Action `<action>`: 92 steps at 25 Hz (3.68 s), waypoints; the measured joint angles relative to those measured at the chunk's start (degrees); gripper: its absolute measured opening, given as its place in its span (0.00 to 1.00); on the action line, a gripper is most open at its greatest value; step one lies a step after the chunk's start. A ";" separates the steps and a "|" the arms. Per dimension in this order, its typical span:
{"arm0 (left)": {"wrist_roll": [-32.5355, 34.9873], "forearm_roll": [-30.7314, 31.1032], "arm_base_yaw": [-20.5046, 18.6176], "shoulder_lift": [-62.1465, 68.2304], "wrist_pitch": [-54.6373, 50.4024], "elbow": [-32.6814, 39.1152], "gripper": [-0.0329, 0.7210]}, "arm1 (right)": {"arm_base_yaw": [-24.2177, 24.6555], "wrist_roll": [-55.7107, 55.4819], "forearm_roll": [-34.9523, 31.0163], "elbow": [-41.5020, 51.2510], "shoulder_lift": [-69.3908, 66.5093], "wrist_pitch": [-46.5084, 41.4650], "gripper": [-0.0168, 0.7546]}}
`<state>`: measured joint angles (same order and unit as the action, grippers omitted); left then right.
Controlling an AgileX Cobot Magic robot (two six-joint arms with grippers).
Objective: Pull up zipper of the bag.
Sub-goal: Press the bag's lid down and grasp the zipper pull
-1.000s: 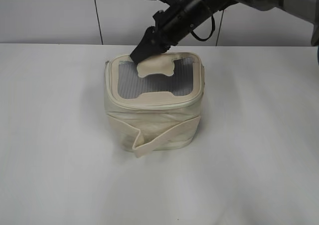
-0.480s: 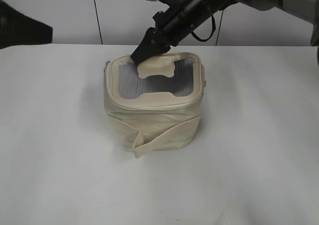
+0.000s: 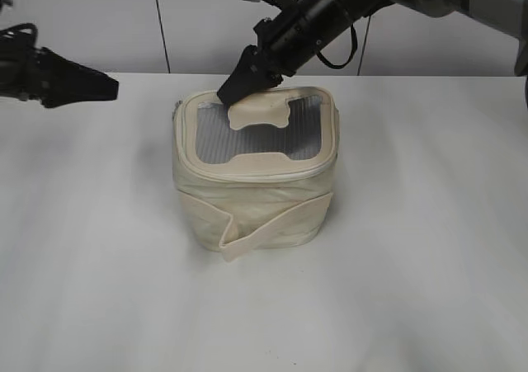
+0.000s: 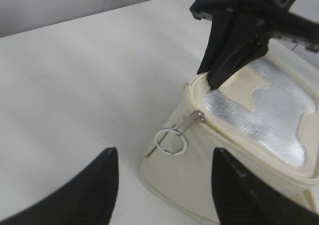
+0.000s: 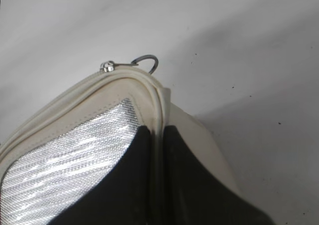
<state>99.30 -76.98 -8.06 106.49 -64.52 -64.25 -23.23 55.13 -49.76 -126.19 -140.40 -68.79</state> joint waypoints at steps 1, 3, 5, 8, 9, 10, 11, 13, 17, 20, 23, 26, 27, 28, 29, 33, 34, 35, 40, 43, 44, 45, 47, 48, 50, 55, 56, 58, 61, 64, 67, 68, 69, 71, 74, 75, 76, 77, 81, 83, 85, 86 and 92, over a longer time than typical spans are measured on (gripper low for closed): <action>2.17 0.00 1.42 1.46 1.92 -0.82 0.67 | 0.00 0.00 0.00 0.00 0.00 0.00 0.09; 6.07 0.81 4.41 3.14 6.65 -1.56 0.69 | 0.00 -0.12 0.00 0.00 0.00 0.00 0.09; 9.72 1.82 7.58 4.30 10.82 -1.69 0.70 | 0.00 -0.34 0.00 0.00 0.00 0.00 0.09; 13.29 2.46 11.06 5.54 15.13 -1.92 0.70 | 0.00 -0.41 0.00 0.00 0.00 0.00 0.09; 14.11 2.66 11.92 5.87 16.28 -2.00 0.70 | 0.00 -0.42 0.00 0.00 0.00 0.00 0.09; 14.82 2.87 12.51 6.16 17.38 -2.00 0.70 | 0.00 -0.47 0.00 0.00 0.00 0.00 0.09; 15.41 2.86 13.10 6.44 17.92 -2.14 0.70 | 0.00 -0.60 0.00 0.00 0.00 0.00 0.09; 16.02 3.34 13.90 6.91 18.55 -2.67 0.70 | 0.00 -0.73 0.00 0.00 0.00 -0.06 0.09; 16.50 4.03 14.64 6.96 19.50 -4.94 0.70 | 0.00 -0.80 0.04 0.00 0.00 -0.06 0.09; 16.56 4.23 15.32 6.96 19.65 -6.02 0.67 | 0.00 -0.83 0.04 0.00 0.00 -0.06 0.08; 16.62 5.19 15.90 6.96 20.02 -6.11 0.65 | 0.00 -0.83 0.04 0.00 0.00 -0.06 0.08; 16.62 6.59 16.61 6.96 20.97 -6.30 0.60 | 0.00 -0.88 0.04 0.00 0.00 -0.06 0.08; 16.62 7.16 16.83 6.96 21.49 -6.36 0.59 | 0.00 -0.88 0.04 0.00 0.00 -0.06 0.08; 16.62 7.55 17.11 6.96 22.00 -6.41 0.58 | 0.00 -0.88 0.04 0.00 0.00 -0.06 0.08; 16.62 7.83 17.31 6.96 22.35 -6.41 0.58 | 0.00 -0.88 0.04 0.00 0.00 -0.06 0.08; 15.71 9.36 17.64 6.96 23.73 -6.47 0.58 | 0.00 -0.88 0.11 0.00 0.00 -0.06 0.08; 15.35 9.68 17.69 6.96 24.34 -6.47 0.58 | 0.00 -0.88 0.11 0.00 0.00 -0.06 0.08; 15.27 10.01 17.80 6.96 24.92 -6.47 0.58 | 0.00 -0.88 0.11 0.00 0.00 -0.06 0.08; 15.15 10.15 18.67 6.96 26.12 -6.47 0.58 | 0.00 -0.94 0.11 0.00 0.00 -0.12 0.08; 15.15 9.16 19.65 6.96 28.41 -6.47 0.58 | 0.00 -0.94 0.11 0.00 0.00 -0.12 0.08; 15.15 8.51 19.97 6.96 29.39 -6.47 0.58 | 0.00 -0.94 0.11 0.00 0.00 -0.12 0.08; 15.15 7.69 20.14 6.96 30.00 -6.47 0.58 | 0.00 -0.94 0.11 0.00 0.00 -0.12 0.08; 15.15 7.08 20.25 6.96 30.51 -6.47 0.58 | 0.00 -0.98 0.11 0.00 0.00 -0.12 0.08; 15.15 7.14 20.30 6.96 30.51 -6.47 0.58 | 0.00 -0.99 0.11 0.00 0.00 -0.12 0.08; 15.15 8.11 20.30 6.96 30.16 -6.47 0.56 | 0.00 -0.99 0.11 0.00 0.00 -0.12 0.08; 14.35 13.87 20.36 7.03 29.01 -6.47 0.17 | 0.00 -1.43 0.11 0.00 0.00 -0.12 0.08; 13.39 14.92 20.36 7.03 28.98 -6.47 0.12 | 0.00 -1.70 0.11 0.00 0.00 -0.12 0.08; 10.09 17.10 20.36 7.03 28.92 -6.47 0.07 | 0.00 -2.36 0.11 0.00 0.00 -0.12 0.08; 2.47 22.07 20.36 6.48 28.10 -6.47 0.06 | 0.00 -3.95 0.22 0.00 0.00 0.06 0.08; -4.01 25.97 20.42 4.37 27.65 -5.74 0.05 | 0.00 -5.82 0.27 0.00 0.00 0.38 0.08; -8.97 28.25 20.42 0.94 27.85 -3.71 0.05 | 0.00 -8.52 0.93 0.00 0.00 0.95 0.08; -10.09 28.56 20.42 -0.45 27.84 -2.65 0.05 | 0.00 -9.30 0.98 0.00 0.00 1.06 0.08; -10.92 28.62 20.42 -1.82 27.63 -1.44 0.05 | 0.00 -9.78 1.06 0.00 0.00 1.18 0.08; -11.90 28.45 20.42 -4.32 27.52 1.21 0.05 | 0.00 -10.74 1.11 0.00 0.00 1.32 0.08; -12.96 27.80 20.47 -8.17 27.88 5.47 0.05 | -0.04 -11.99 0.98 0.00 0.00 1.36 0.08; -13.36 27.33 20.47 -9.55 28.14 6.82 0.05 | -0.07 -12.30 0.99 0.00 0.00 1.36 0.08; -13.58 27.09 20.63 -10.85 28.36 8.12 0.05 | -0.11 -12.56 0.92 0.00 0.00 1.36 0.08; -13.70 27.24 20.96 -12.08 28.36 9.17 0.05 | -0.18 -12.95 0.99 0.00 0.00 1.54 0.08; -14.53 28.54 24.34 -14.79 26.92 14.52 0.05 | -0.13 -15.08 1.28 0.00 0.00 2.73 0.08; -15.22 28.60 27.02 -15.28 26.79 17.10 0.05 | -0.13 -15.46 1.36 0.00 0.00 2.84 0.08; -15.52 28.77 29.29 -15.40 27.98 18.77 0.05 | -0.13 -15.58 1.38 0.00 0.00 2.83 0.08; -15.65 28.67 30.20 -15.40 29.67 19.23 0.05 | -0.13 -15.58 1.38 0.00 0.00 2.83 0.08; -16.14 23.00 29.33 -15.40 45.17 19.48 0.20 | -0.13 -15.58 1.38 0.00 0.00 2.78 0.08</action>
<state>83.16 -53.98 21.26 91.09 -19.35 -44.77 -23.36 39.54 -48.38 -126.19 -140.40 -66.01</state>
